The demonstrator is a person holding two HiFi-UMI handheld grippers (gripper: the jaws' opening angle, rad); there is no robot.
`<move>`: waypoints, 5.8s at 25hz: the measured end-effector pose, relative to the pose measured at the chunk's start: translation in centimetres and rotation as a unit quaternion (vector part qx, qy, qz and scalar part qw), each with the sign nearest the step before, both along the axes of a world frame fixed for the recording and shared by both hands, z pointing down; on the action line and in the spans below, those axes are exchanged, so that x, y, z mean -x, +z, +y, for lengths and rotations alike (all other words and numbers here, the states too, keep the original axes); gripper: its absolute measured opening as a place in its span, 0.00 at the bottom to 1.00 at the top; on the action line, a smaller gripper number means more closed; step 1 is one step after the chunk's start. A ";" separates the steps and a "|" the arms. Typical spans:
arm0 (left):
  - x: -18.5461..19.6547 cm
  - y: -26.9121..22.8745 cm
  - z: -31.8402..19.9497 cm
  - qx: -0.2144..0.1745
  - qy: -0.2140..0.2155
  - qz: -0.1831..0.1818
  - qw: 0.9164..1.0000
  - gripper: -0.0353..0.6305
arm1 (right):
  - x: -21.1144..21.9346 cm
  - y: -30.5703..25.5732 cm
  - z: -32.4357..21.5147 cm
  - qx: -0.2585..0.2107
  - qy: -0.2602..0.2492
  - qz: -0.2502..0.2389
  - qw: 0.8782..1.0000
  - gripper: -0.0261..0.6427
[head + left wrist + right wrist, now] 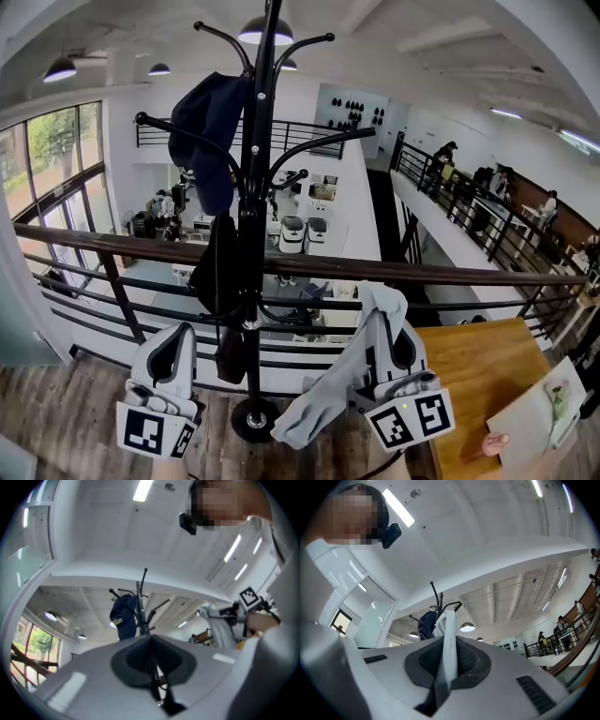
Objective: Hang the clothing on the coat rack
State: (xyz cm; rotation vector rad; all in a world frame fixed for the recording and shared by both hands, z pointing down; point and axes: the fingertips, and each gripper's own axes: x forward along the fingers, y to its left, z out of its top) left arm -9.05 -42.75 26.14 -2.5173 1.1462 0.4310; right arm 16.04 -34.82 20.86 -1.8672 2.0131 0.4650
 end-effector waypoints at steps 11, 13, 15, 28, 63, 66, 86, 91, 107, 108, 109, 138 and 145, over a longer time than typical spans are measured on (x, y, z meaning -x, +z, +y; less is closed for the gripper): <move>1.0 0.8 -4.5 0.002 0.044 0.011 0.999 0.06 | -1.0 -4.3 -4.0 -0.009 0.017 -0.015 1.000 0.05; 1.0 0.9 -4.9 0.005 0.048 0.013 0.999 0.06 | -1.4 -5.3 -4.5 -0.009 0.012 -0.024 1.000 0.05; 0.8 1.2 -5.2 0.008 0.052 0.013 0.999 0.06 | -2.1 -6.5 -4.9 -0.011 0.007 -0.032 0.999 0.05; -0.6 0.8 -6.1 0.009 0.016 0.017 1.000 0.06 | -5.9 -14.4 -8.2 -0.030 -0.009 -0.020 0.999 0.05; 2.8 0.9 -5.6 0.011 -0.120 0.024 0.992 0.06 | -1.9 -17.6 -16.4 -0.014 -0.118 0.038 0.992 0.05; 3.3 0.9 -5.5 0.013 -0.126 0.021 0.992 0.06 | -1.5 -17.0 -17.1 -0.009 -0.124 0.035 0.992 0.05; 4.6 1.4 -4.5 0.020 -0.122 0.016 0.992 0.06 | -2.4 -15.1 -16.3 -0.018 -0.073 0.026 0.997 0.10; 4.8 1.9 -4.1 0.025 -0.110 0.013 0.994 0.06 | -2.6 -14.7 -14.9 -0.023 -0.045 0.034 0.998 0.16; 6.4 2.6 -1.6 0.023 -0.053 -0.008 0.998 0.06 | -1.2 -9.5 -9.0 0.004 0.013 0.038 0.999 0.10; 6.5 2.7 -1.4 0.022 -0.050 -0.009 0.998 0.06 | -1.1 -9.0 -8.7 0.005 0.016 0.037 0.999 0.07; 6.6 2.8 -1.3 0.022 -0.047 -0.010 0.999 0.06 | -0.9 -8.4 -8.4 0.007 0.018 0.034 0.999 0.05; 1.2 2.6 5.6 0.027 -0.016 -0.020 0.999 0.06 | -0.7 0.9 2.9 0.052 0.038 0.078 0.995 0.04; -0.2 2.7 9.7 0.033 -0.019 -0.018 0.999 0.06 | -1.4 2.8 6.7 0.074 0.033 0.079 0.994 0.04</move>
